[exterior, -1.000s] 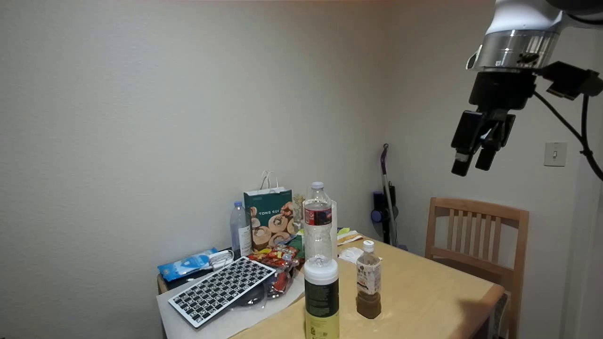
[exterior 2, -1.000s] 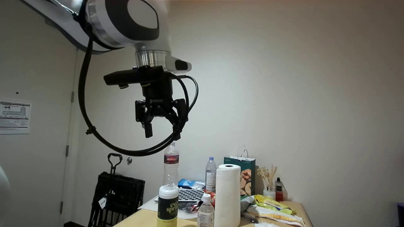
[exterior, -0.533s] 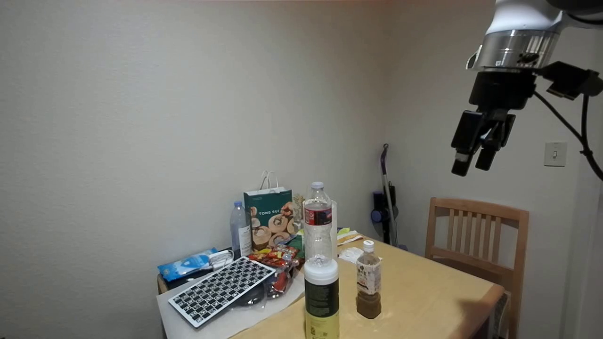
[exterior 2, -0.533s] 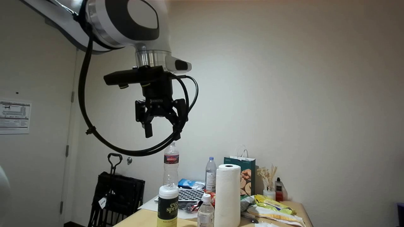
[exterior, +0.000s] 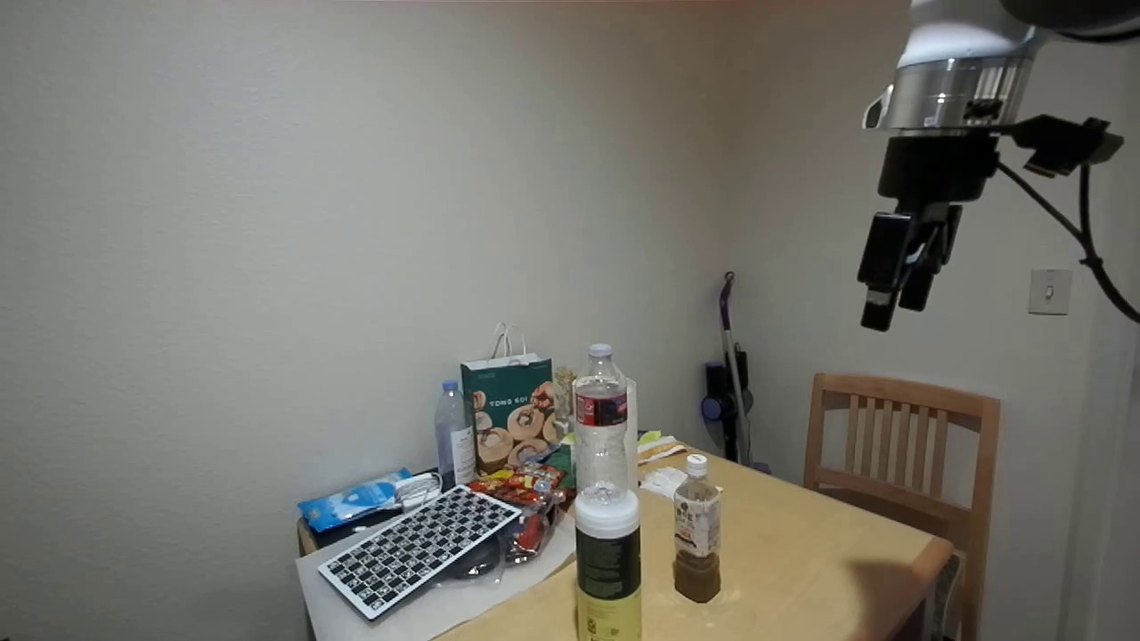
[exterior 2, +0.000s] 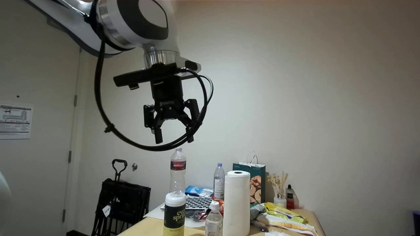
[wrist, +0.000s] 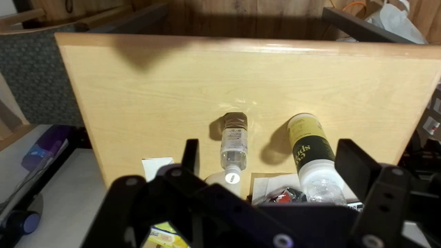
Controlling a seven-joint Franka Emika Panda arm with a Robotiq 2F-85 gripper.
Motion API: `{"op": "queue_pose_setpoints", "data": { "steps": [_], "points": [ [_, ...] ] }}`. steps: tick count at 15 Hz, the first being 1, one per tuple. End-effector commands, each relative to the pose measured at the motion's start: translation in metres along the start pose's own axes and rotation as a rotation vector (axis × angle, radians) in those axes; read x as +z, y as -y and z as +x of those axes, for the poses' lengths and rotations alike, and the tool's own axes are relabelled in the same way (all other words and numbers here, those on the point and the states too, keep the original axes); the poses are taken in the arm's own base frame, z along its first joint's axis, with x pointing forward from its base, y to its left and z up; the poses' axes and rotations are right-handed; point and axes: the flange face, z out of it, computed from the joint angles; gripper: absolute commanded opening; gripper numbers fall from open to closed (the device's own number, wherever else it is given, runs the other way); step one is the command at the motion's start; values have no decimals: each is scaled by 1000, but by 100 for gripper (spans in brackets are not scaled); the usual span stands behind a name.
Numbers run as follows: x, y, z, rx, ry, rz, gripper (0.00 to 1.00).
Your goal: Pick up the bottle and put it up right on the table
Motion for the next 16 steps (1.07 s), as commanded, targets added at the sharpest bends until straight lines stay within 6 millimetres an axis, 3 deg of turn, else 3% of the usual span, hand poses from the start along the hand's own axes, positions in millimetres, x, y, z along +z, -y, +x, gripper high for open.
{"op": "queue_pose_setpoints", "data": {
  "steps": [1, 3, 4, 5, 11, 16],
  "points": [
    [-10, 10, 55, -151, -6, -114, 100],
    [-25, 23, 82, -227, -79, -163, 100],
    [-19, 14, 53, -142, -54, -121, 100],
    [-22, 18, 62, -153, -60, -125, 100],
    [-19, 16, 62, -151, -67, -87, 100],
    [-8, 39, 123, -128, -32, 135, 100]
  ]
}}
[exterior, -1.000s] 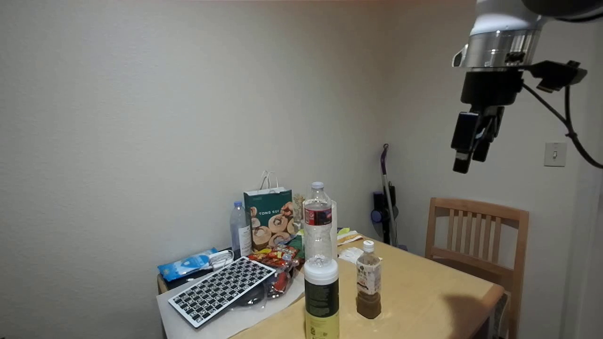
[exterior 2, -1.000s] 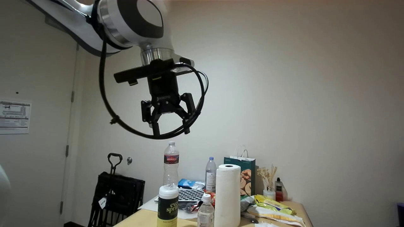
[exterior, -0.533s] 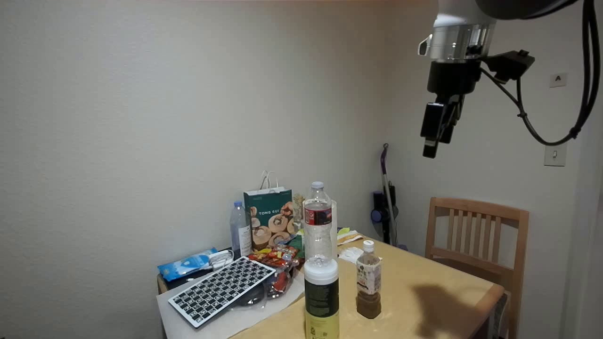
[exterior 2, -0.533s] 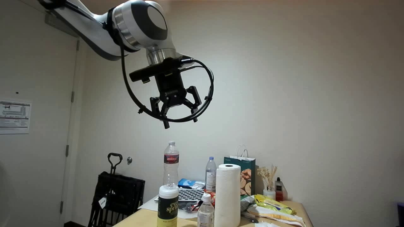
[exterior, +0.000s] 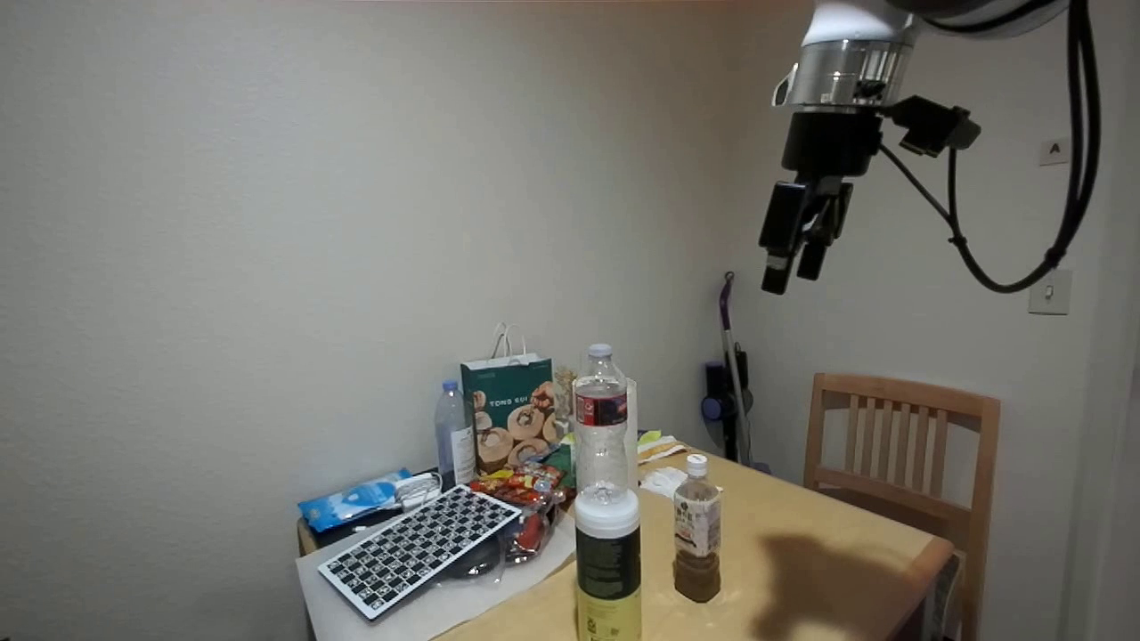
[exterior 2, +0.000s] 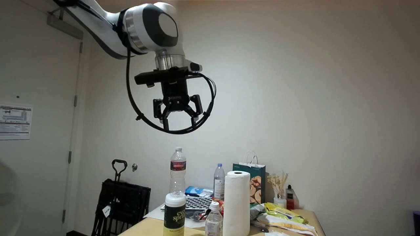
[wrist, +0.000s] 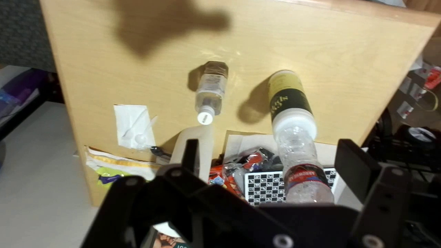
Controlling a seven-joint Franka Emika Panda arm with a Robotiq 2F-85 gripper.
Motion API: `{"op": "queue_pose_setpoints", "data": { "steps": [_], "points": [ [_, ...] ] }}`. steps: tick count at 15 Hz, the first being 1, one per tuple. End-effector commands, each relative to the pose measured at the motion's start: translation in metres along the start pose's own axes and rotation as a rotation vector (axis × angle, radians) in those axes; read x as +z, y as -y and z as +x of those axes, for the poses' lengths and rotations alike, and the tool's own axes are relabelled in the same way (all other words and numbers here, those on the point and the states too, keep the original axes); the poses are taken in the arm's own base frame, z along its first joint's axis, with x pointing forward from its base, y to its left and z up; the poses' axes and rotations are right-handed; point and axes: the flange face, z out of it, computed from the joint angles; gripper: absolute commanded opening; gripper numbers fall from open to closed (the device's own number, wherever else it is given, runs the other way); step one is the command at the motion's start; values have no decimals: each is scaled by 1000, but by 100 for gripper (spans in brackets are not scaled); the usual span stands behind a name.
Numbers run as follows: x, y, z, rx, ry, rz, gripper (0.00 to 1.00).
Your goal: Pick up the bottle and put it up right on the table
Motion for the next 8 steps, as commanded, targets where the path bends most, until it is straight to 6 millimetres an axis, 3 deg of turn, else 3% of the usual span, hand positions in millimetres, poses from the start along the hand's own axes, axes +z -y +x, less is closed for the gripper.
{"op": "queue_pose_setpoints", "data": {
  "steps": [1, 5, 6, 8],
  "points": [
    [19, 9, 57, -5, 55, 102, 100],
    [38, 17, 98, 25, 171, 83, 100],
    [31, 16, 76, 4, 114, 78, 100],
    [40, 18, 86, 2, 133, 77, 100]
  ]
}}
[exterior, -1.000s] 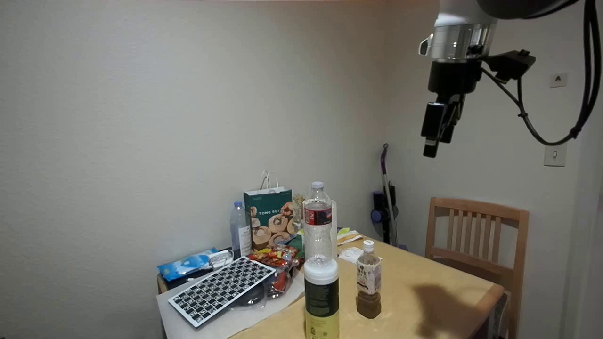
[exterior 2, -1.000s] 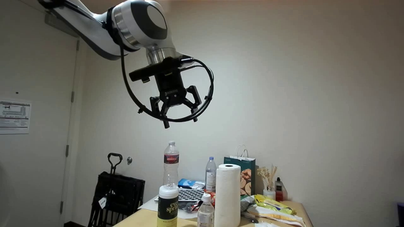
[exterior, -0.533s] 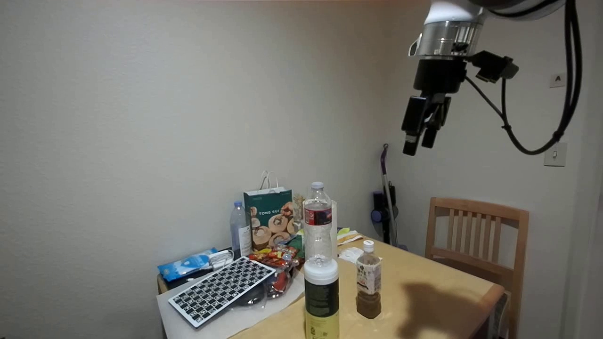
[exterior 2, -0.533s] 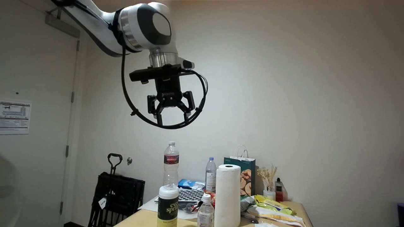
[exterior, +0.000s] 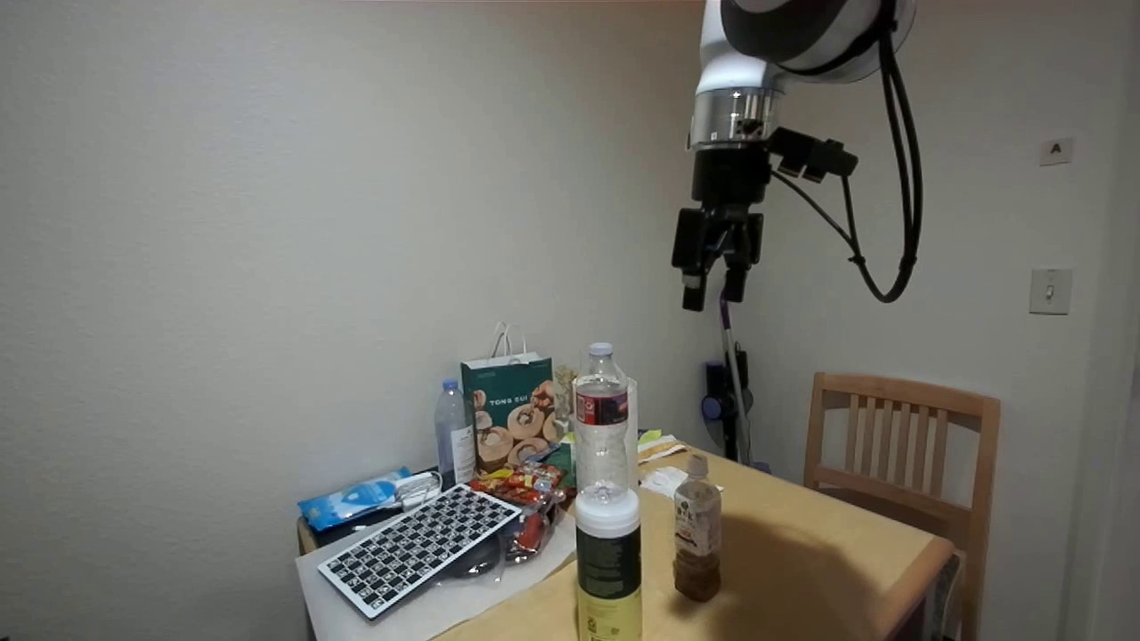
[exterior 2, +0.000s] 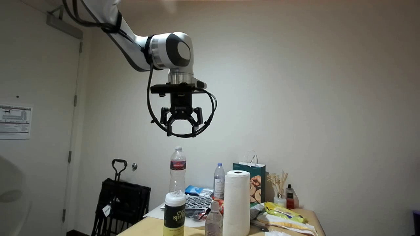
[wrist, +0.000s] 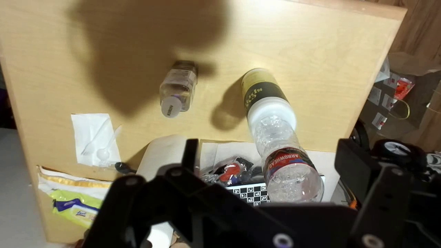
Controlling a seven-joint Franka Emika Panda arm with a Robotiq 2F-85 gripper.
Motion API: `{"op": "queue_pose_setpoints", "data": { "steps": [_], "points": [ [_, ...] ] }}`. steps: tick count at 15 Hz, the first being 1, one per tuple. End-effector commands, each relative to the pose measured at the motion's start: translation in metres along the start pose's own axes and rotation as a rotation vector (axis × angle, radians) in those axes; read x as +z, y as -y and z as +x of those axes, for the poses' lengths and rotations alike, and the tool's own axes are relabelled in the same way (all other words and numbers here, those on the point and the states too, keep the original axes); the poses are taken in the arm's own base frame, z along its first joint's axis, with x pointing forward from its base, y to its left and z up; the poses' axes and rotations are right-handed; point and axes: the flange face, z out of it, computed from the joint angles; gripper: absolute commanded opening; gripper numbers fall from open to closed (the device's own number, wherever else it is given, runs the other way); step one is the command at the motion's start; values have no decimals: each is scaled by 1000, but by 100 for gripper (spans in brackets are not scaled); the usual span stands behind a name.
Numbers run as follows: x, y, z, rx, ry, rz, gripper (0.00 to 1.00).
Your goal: Pick up the bottle and put it up right on the table
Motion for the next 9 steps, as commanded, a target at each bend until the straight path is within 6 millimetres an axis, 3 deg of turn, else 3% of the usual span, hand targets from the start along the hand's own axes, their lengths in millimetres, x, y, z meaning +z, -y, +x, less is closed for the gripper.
{"op": "queue_pose_setpoints", "data": {
  "steps": [1, 5, 9],
  "points": [
    [-1, 0, 0, 1, 1, 0, 100],
    [-8, 0, -3, 1, -14, -1, 100],
    [1, 17, 30, -43, 7, 24, 100]
  ]
}}
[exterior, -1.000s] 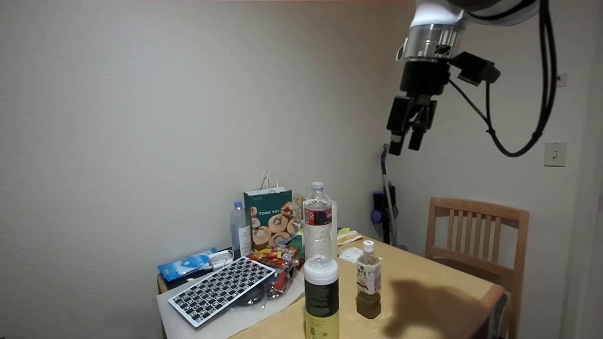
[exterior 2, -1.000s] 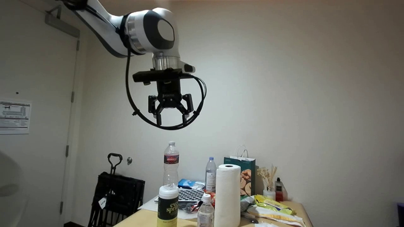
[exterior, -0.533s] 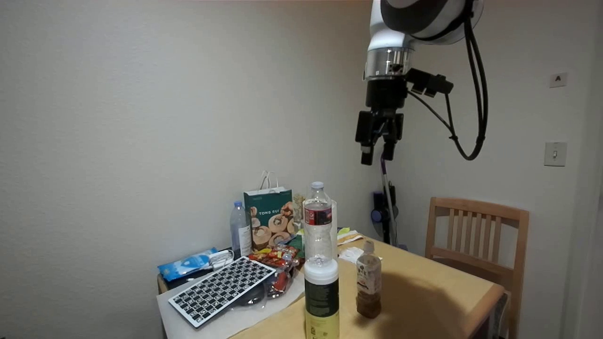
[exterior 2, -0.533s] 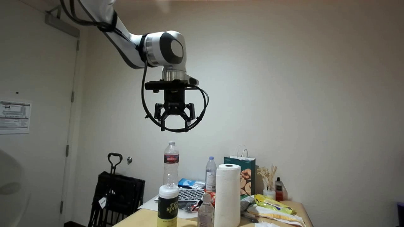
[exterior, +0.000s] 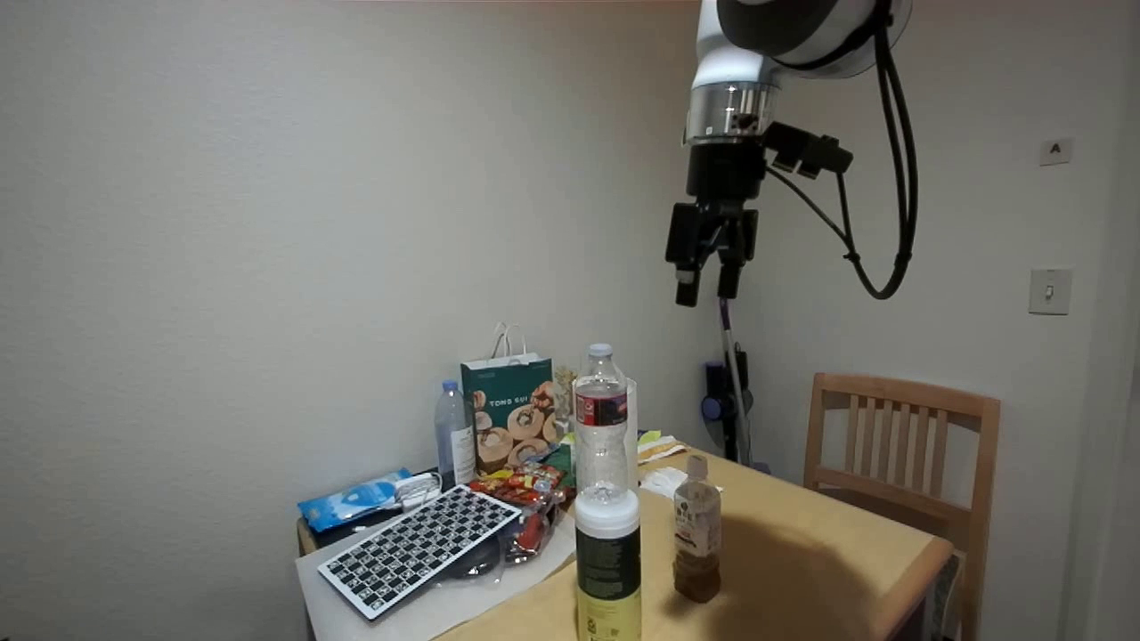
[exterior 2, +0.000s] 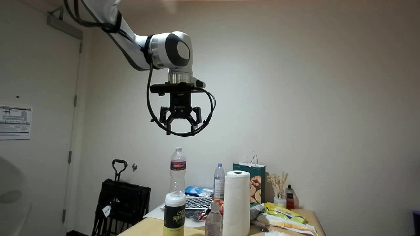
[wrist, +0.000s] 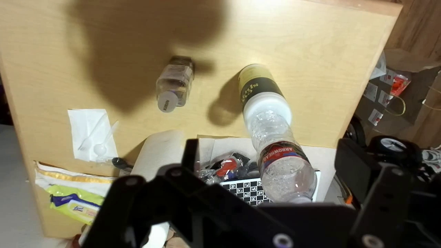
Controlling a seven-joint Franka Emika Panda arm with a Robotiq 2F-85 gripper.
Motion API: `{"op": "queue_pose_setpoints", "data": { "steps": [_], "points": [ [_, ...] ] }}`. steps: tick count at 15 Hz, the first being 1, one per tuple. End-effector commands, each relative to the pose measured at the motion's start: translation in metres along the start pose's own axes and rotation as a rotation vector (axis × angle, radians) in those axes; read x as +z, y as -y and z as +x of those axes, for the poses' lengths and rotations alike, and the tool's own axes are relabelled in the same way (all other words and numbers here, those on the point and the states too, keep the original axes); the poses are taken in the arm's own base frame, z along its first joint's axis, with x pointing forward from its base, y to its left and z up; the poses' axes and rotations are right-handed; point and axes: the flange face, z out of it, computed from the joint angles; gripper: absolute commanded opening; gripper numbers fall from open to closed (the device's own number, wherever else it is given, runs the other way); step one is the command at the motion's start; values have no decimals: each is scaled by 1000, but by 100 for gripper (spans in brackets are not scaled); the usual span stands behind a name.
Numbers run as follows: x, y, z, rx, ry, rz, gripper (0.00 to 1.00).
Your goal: Pick up the bottle and put it up right on the table
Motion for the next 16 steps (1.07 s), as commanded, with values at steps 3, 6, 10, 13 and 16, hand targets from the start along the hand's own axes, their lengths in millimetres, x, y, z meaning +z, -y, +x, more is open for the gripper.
{"op": "queue_pose_setpoints", "data": {
  "steps": [3, 6, 10, 13, 16],
  "points": [
    [12, 35, 61, -91, 40, 5, 100],
    [18, 60, 95, -135, 74, -3, 100],
    [31, 80, 130, -160, 142, 27, 100],
    [45, 79, 141, -134, 207, 45, 100],
    [52, 73, 142, -102, 246, 30, 100]
  ]
}}
